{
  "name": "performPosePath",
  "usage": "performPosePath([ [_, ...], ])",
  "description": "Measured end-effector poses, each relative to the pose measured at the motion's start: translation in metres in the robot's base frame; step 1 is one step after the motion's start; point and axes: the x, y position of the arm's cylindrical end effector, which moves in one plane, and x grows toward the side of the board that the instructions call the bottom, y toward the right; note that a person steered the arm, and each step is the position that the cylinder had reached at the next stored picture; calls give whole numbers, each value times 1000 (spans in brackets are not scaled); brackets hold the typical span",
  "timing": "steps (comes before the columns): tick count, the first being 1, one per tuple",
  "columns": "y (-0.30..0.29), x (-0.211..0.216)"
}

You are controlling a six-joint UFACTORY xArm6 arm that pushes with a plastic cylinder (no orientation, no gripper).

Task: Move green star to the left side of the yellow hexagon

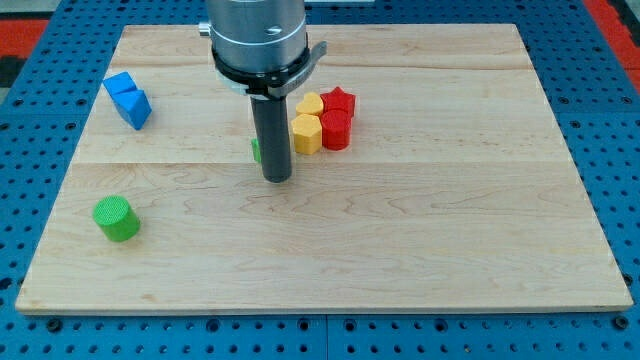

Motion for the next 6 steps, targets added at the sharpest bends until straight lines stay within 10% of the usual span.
performPosePath([
  [6, -36, -42],
])
